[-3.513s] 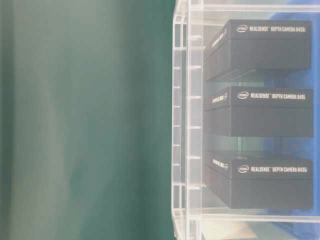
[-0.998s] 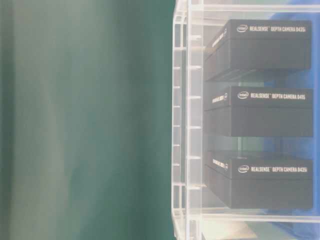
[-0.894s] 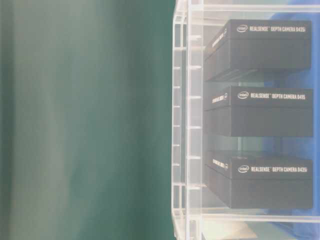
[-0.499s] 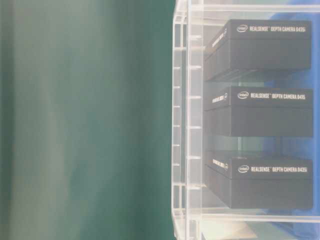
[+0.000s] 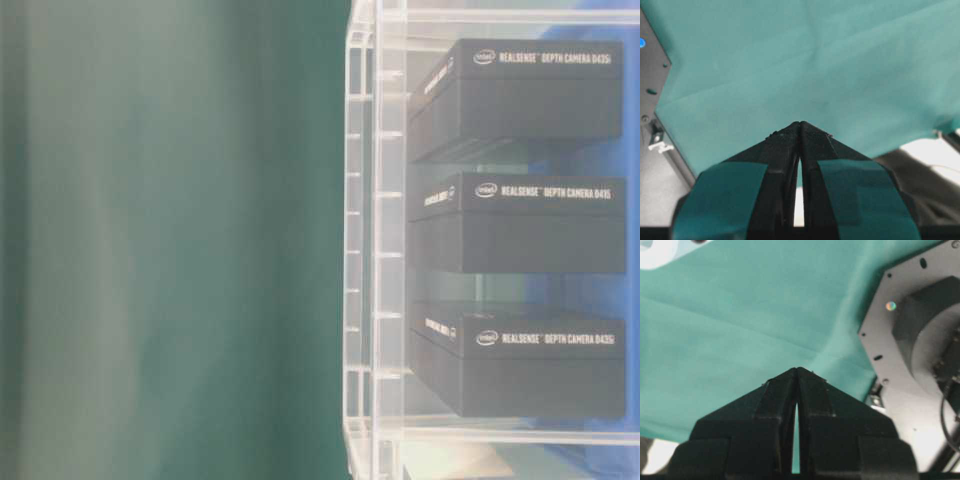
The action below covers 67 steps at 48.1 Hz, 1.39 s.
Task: Take out the box from the case.
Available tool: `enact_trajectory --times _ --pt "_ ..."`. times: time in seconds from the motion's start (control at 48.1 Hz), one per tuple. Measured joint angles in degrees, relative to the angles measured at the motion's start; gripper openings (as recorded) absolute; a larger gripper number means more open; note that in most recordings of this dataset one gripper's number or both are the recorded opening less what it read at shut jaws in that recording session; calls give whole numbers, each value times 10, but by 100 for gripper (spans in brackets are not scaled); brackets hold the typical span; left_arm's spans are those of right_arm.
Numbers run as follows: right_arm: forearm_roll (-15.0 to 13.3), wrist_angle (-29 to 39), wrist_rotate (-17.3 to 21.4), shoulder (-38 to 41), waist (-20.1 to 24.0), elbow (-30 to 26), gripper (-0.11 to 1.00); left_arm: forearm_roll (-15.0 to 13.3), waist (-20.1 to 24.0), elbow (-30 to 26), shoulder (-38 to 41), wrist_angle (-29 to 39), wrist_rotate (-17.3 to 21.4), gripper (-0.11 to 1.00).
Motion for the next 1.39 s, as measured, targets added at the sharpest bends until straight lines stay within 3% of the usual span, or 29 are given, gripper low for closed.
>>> enact_trajectory --times 0.208,0.436,0.811,0.956,1.06,1.122,1.206,1.393 --pt "-25 -1 -14 -1 -58 0 0 1 85 0 -2 4 44 1" --pt "-28 -30 -67 5 -144 -1 0 2 168 0 -2 13 121 1" --pt "-28 -42 -69 11 -148 1 0 2 177 1 1 37 130 9" --pt "-26 -54 -69 11 -149 12 0 2 177 2 1 40 130 22" --pt "-26 -63 -69 12 -149 17 1 1 177 3 1 41 130 39" --pt "-27 -67 -69 11 -149 20 6 2 178 4 -1 41 130 54" --pt "-29 -68 -69 12 -149 25 23 1 178 5 -2 41 129 75" --pt "-43 -67 -59 12 -149 40 80 1 178 6 -2 41 129 97"
